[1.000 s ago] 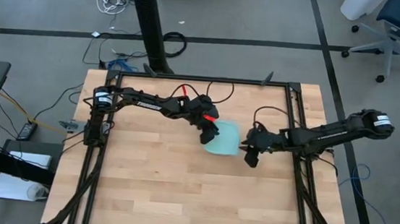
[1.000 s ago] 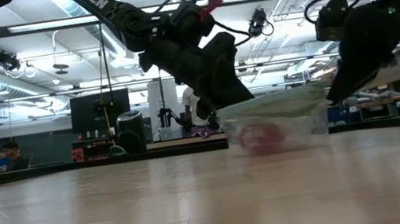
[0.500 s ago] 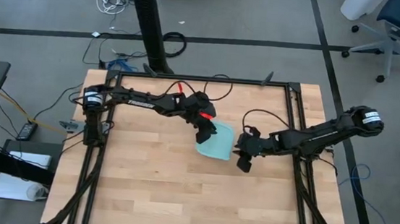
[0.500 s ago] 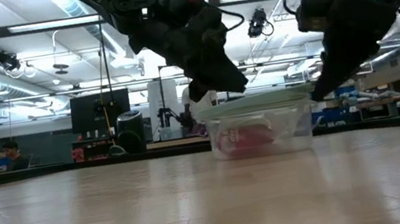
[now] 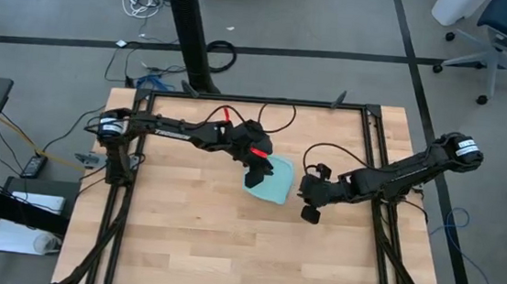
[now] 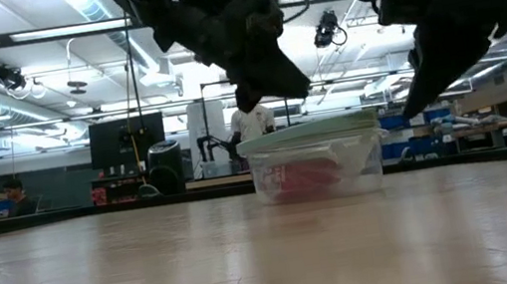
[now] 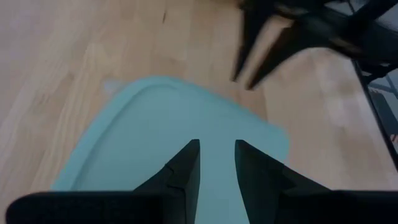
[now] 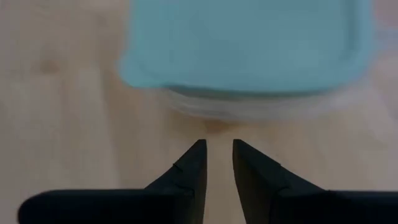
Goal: Roll bandage
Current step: Close the transparent tupperware
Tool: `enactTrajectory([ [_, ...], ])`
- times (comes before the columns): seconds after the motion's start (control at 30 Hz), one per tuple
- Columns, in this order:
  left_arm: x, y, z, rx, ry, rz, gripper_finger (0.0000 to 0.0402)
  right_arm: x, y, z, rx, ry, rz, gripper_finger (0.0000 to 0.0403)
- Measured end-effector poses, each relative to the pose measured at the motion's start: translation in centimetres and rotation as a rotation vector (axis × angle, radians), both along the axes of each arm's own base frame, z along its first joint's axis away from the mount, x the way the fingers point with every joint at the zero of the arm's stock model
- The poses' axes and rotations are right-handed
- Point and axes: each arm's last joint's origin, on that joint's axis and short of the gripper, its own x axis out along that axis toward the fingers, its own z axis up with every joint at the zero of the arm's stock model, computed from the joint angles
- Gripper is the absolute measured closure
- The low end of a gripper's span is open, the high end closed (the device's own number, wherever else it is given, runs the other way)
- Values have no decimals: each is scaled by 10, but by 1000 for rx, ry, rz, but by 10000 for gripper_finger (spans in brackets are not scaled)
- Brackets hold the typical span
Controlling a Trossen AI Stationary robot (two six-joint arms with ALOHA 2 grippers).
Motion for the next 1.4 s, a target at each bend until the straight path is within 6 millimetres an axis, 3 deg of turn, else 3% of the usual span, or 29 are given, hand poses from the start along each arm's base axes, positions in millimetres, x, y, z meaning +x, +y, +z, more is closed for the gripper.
enactTrajectory([
  [0.13, -3, -19, 14, 73, -50, -42, 298, -1, -3, -2, -32, 10, -18, 330],
  [0.3, -5, -67, 19, 187, -185, -114, 298, -4, -9, -7, -53, 30, -28, 328],
  [0.47, -12, -102, 6, 254, -261, -78, 298, -10, -15, -21, -81, 53, -20, 329],
  [0.63, -28, -122, -16, 220, -436, -32, 298, -17, -22, -38, -81, 55, -36, 328],
  [0.8, -51, -121, -36, 182, -561, 107, 298, -19, -25, -45, -70, 45, -12, 329],
  [1.0, -68, -107, -61, 239, -472, 306, 298, -18, -33, -45, -73, 45, -39, 328],
  [1.27, -81, -89, -77, 237, -364, 441, 298, -17, -40, -45, -80, 50, -21, 311],
  [1.4, -94, -81, -74, 210, -315, 496, 298, -17, -40, -45, -80, 52, -22, 300],
])
